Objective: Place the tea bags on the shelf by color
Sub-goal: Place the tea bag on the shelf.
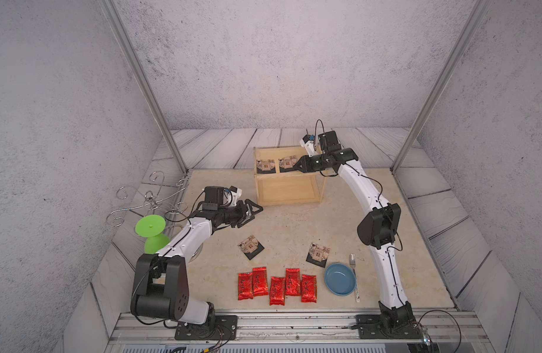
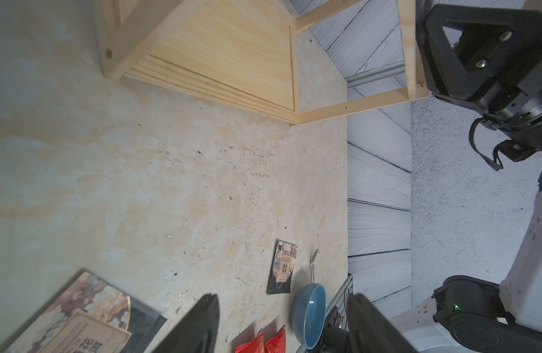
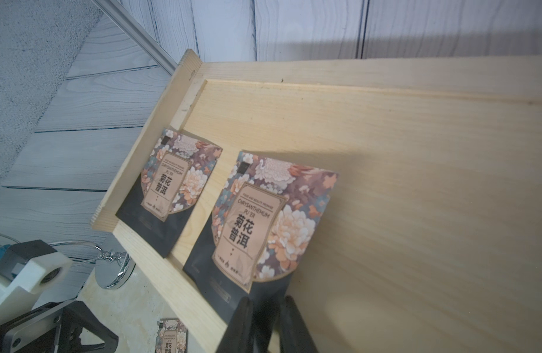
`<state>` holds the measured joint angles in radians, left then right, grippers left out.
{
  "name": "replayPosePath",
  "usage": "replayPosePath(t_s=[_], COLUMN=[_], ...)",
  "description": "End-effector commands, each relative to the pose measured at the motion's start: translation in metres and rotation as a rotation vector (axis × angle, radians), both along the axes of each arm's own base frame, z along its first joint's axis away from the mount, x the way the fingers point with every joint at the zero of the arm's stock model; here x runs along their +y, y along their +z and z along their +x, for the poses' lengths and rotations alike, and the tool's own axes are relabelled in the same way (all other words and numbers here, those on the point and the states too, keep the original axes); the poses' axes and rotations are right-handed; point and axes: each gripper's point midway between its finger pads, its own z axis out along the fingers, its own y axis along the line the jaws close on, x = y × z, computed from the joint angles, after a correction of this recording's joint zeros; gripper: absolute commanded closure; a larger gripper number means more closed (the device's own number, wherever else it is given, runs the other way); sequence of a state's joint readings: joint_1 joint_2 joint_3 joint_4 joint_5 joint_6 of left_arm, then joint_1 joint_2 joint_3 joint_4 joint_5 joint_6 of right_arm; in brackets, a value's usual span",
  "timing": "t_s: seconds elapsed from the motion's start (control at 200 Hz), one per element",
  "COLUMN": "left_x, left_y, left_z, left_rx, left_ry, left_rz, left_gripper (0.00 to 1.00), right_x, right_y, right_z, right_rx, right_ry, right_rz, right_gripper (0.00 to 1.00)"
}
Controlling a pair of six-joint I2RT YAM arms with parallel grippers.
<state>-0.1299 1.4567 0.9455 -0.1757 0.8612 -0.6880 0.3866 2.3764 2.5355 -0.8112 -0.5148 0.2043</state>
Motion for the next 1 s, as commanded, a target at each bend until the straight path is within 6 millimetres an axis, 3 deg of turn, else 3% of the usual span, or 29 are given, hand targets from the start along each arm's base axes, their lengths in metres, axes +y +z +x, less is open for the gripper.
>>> replayPosePath(t_s=[0.0, 0.996], left_x=[0.003, 0.007], left_y=[0.012, 0.014], left_z=[0.004, 0.003], left_rx=[-0.048, -0.054], left_ry=[-0.002, 0.013], left_rz=[-0.012, -0.022], left_gripper=[0.29, 0.29], right_x=[0.005, 0.018], right_y=[-0.004, -0.014], right_z=[0.006, 0.003], right_rx=[-0.031, -0.026], right_ry=[0.0, 0.01], right_rz=[-0.02, -0.031], right_gripper=[0.79, 0.73])
